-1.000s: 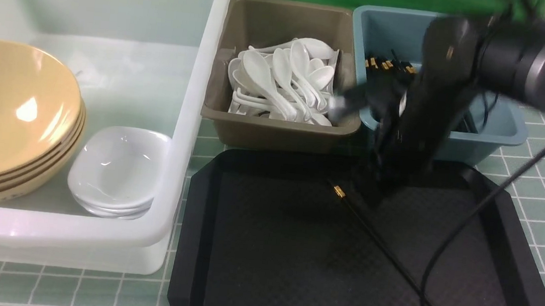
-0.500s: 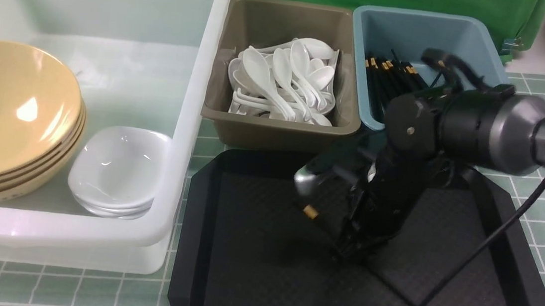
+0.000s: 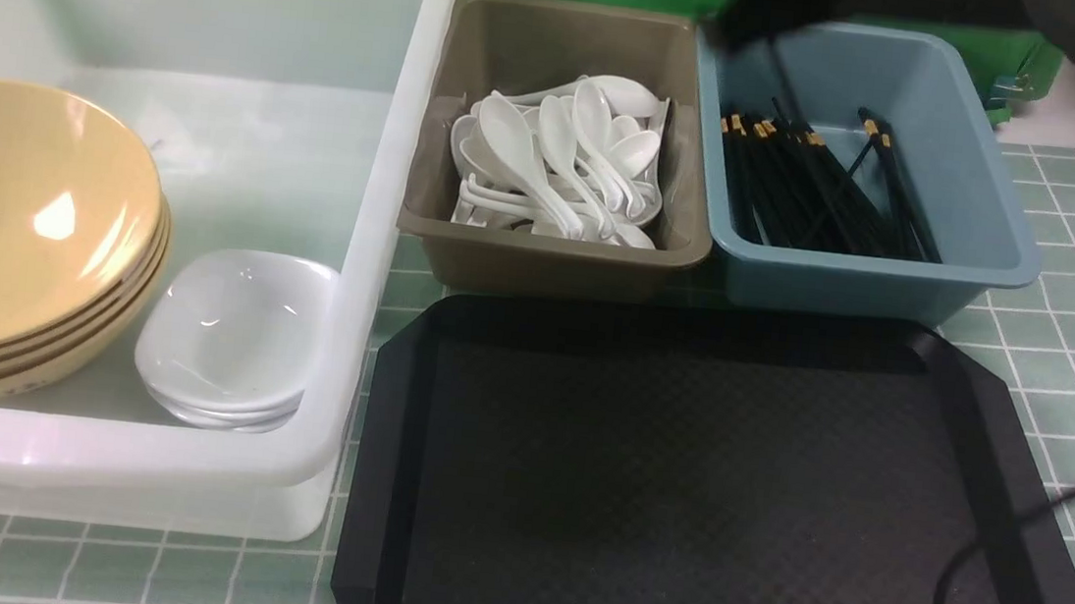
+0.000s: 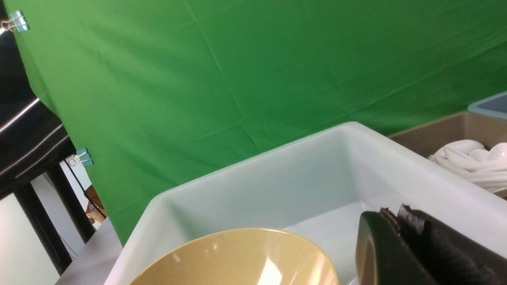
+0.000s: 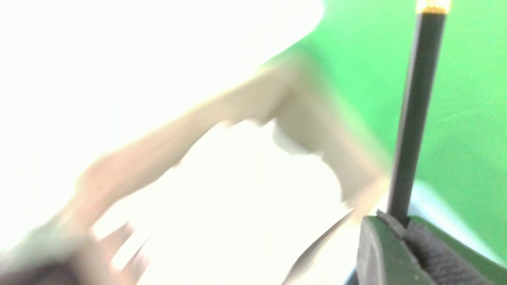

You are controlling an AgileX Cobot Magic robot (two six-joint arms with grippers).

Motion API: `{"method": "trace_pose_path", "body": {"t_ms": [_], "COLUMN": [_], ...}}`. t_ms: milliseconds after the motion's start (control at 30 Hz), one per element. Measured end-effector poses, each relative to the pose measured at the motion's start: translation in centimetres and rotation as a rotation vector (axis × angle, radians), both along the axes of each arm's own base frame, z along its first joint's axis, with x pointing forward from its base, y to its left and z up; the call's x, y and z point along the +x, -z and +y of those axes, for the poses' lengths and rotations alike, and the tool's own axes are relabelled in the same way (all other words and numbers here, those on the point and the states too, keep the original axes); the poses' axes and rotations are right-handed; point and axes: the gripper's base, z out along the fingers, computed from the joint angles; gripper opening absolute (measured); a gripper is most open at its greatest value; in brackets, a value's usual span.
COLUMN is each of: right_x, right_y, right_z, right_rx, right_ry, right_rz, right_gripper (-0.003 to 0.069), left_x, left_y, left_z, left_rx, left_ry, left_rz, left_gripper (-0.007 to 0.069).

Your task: On blue table put chopsticks spoon bowls plates into blue grey white boxes.

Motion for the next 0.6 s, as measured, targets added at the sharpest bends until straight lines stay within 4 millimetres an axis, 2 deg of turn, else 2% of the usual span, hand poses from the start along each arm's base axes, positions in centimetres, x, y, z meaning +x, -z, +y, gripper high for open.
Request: {"method": "trace_pose_path", "body": {"t_ms": [33,67,100,233,267,300,400,467,533,600], "right_x": [1.8,3.7,4.2,6.5,6.8,7.0,6.7,6.4,5.2,3.5], "right_y": [1.2,3.5,4.2,9.3,10.7,12.4,13.1,12.9,11.3,9.2], "right_z": [-0.8,-1.7,-1.9,-3.3,-3.7,-4.3,-4.9,-5.1,-5.8,-6.5], "right_rx": [0.067,0.136,0.142,0.237,0.243,0.233,0.184,0.151,0.075,0.008], "right_ry": [0.053,0.113,0.125,0.242,0.273,0.312,0.329,0.324,0.312,0.294], "right_rz": [-0.006,0.039,0.055,0.235,0.29,0.375,0.446,0.464,0.507,0.546], "right_gripper": [0.0069,0.0078,0.008,0.0134,0.0166,0.0231,0.0324,0.0345,0.0342,0.0302], "left_x": [0.0,0.0,0.0,0.0,0.0,0.0,0.0,0.0,0.0,0.0], "left_y": [-0.1,-0.2,-0.2,-0.2,-0.2,-0.2,-0.2,-0.2,-0.2,-0.2], "left_z": [0.0,0.0,0.0,0.0,0.0,0.0,0.0,0.0,0.0,0.0], "left_rx": [-0.001,-0.001,-0.001,-0.001,-0.001,-0.001,-0.001,-0.001,-0.001,-0.001], "left_ry": [0.001,0.002,0.002,0.002,0.002,0.002,0.002,0.002,0.002,0.002], "left_rz": [-0.011,-0.017,-0.018,-0.019,-0.019,-0.019,-0.019,-0.019,-0.019,-0.019], "left_gripper": [0.0003,0.0003,0.0003,0.0003,0.0003,0.0003,0.0003,0.0003,0.0003,0.0003]}}
